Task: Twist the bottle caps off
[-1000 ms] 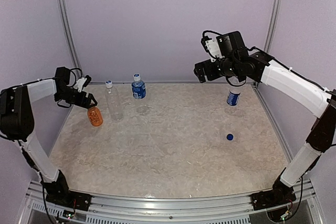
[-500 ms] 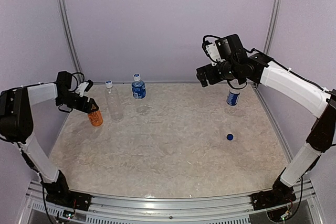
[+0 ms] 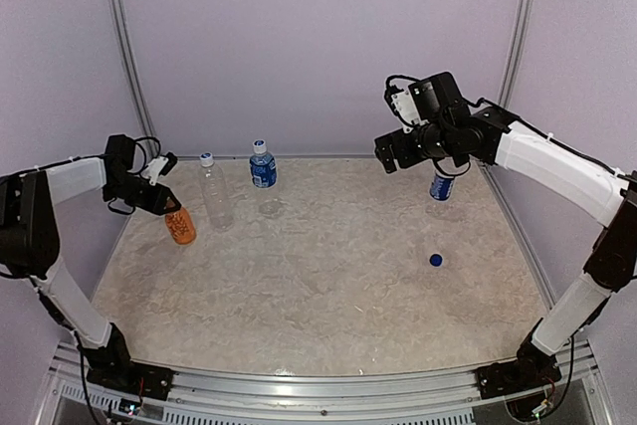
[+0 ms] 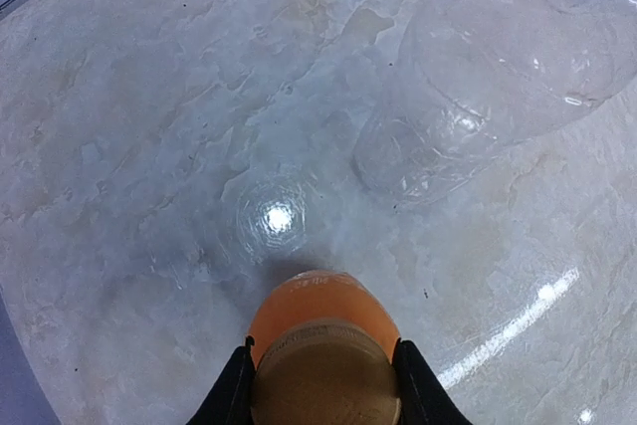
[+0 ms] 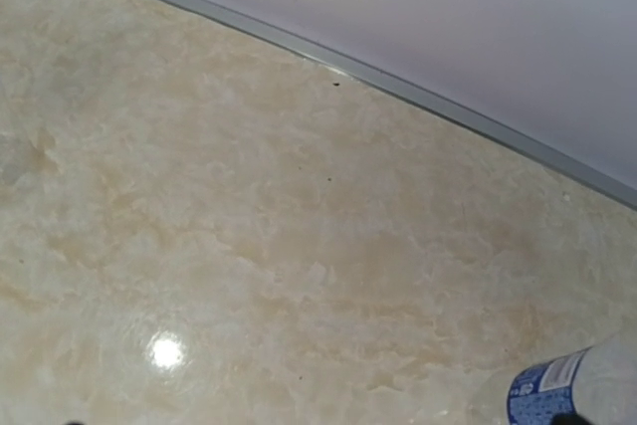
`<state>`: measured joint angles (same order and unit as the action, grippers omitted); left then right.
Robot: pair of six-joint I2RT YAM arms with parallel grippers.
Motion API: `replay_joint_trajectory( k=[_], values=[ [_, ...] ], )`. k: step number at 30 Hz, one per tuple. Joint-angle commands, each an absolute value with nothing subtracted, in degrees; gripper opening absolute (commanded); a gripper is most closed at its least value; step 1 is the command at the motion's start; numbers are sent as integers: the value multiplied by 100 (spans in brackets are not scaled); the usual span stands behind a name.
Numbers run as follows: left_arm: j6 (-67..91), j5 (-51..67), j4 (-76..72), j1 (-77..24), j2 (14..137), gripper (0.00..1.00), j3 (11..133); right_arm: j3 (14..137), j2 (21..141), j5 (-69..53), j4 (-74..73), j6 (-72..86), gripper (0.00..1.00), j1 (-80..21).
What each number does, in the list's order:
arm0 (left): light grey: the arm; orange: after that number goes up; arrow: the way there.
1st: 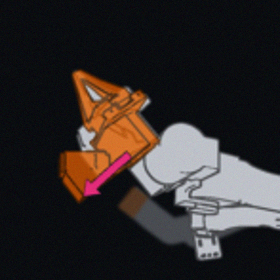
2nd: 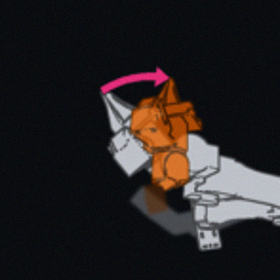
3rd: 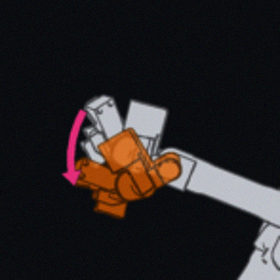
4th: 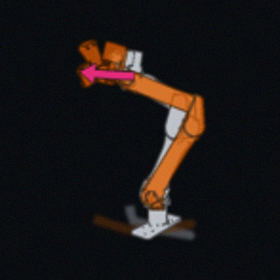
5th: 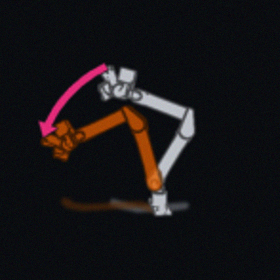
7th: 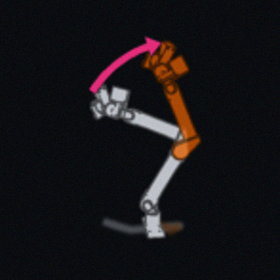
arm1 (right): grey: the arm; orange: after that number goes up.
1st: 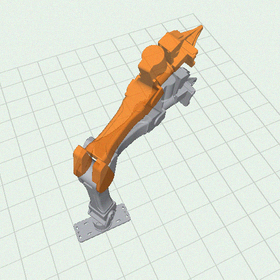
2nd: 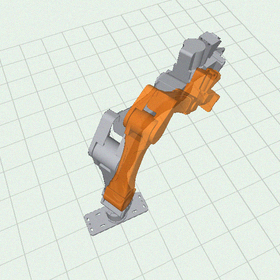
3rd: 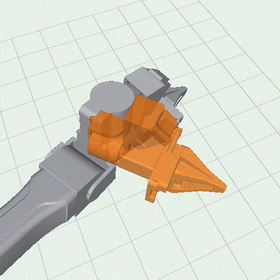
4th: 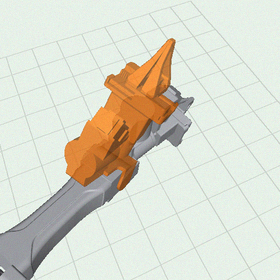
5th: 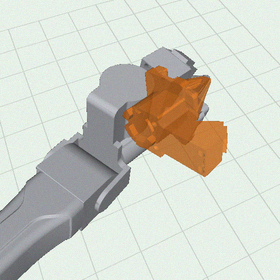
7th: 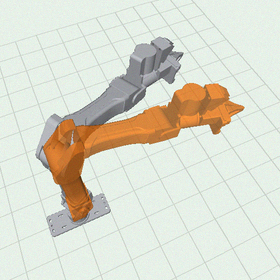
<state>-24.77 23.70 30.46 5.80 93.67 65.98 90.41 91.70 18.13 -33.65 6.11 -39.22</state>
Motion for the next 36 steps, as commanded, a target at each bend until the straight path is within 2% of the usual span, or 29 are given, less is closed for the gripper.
replay_joint_trajectory(
  k=[1, 5, 9, 13, 15, 18, 23, 29, 32, 34, 36],
  values=[
    [-2789, 2249, 3797, 683, 8842, 8, 6852, 8923, 8780, 1433, -3359, 611, 99, -4010],
    [-3151, 1805, 4916, 634, 8081, 0, 7471, 8685, 8528, 967, -2830, -114, 98, -4507],
    [-3539, 1604, 6366, 154, 7157, 0, 8566, 8512, 8436, 861, -2222, -1031, 98, -5356],
    [-3412, 1495, 8504, -1282, 7022, 0, 10416, 8705, 8755, 955, -1527, -1915, 99, -6173],
    [-3182, 1194, 9124, -2500, 7103, 0, 10849, 9040, 9074, 1073, -1276, -2261, 99, -6487],
    [-2824, 929, 9395, -4007, 7084, 0, 11124, 9741, 9609, 1012, -1092, -2605, 99, -6793],
    [-2881, 1249, 9502, -4451, 7421, 0, 11573, 10374, 10170, 787, -895, -2390, 99, -6908],
    [-2821, 1367, 9334, -4678, 7634, 0, 11947, 10138, 10349, -506, -434, -2101, 99, -6908],
    [-2774, 1504, 9322, -4693, 7662, 0, 12087, 10201, 10502, -612, -339, -1998, 99, -6909],
    [-2754, 1550, 9323, -4693, 7673, 0, 12177, 10240, 10560, -720, -298, -1919, 94, -6883],
    [-2733, 1619, 9325, -4693, 7658, 0, 12218, 10172, 10544, -878, -172, -1762, 84, -6814]
  ],
)
